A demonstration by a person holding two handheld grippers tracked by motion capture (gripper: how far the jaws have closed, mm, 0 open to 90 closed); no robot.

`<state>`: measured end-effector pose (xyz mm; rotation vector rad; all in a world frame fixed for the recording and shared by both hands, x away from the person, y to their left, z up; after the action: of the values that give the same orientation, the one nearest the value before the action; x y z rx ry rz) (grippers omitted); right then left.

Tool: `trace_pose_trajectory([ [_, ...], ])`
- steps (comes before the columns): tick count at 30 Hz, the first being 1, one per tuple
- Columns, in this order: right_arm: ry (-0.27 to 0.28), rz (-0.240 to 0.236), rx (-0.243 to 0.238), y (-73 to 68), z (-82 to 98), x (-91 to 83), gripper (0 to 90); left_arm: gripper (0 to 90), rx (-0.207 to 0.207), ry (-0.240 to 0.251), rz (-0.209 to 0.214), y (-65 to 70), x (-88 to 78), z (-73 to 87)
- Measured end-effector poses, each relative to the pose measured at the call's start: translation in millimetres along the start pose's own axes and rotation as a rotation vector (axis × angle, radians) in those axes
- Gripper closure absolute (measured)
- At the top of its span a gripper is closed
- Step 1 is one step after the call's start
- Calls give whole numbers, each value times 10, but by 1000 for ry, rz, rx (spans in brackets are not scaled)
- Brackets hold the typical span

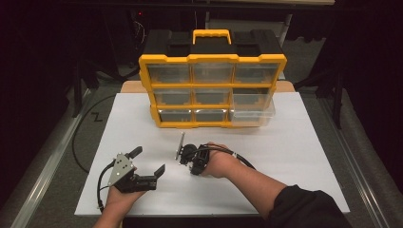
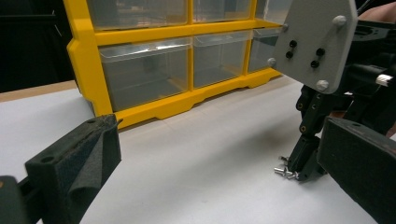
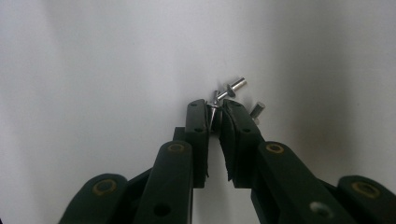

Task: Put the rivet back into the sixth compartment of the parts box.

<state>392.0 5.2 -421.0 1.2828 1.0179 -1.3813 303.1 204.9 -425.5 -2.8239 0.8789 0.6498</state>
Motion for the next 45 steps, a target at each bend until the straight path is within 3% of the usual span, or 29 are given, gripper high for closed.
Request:
trace_pose_trajectory([
  [7, -7, -13, 4, 8, -6, 0, 836, 4, -1, 1, 0, -1, 2, 0],
  [17, -9, 7, -3, -16, 16, -20, 844, 4, -1, -2, -2, -3, 5, 2],
  [36, -3, 38, 16, -73, 494, -175, 843, 4, 0, 0, 0, 15, 19, 0],
  [45, -8, 36, 58, -41, 700, -182, 843, 4, 2, 1, 2, 14, 21, -1],
])
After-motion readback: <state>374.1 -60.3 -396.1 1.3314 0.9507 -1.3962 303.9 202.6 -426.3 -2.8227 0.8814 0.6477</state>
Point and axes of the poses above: each handheld gripper's, and its own axes: x roughly forward along the jaws, z roughly out of its underside, y roughly to its right, the point moved 2 cm from there along x, roughly forward along the jaws, and after that the axes turned 14 degrees about -y, right-handed, at the moved point
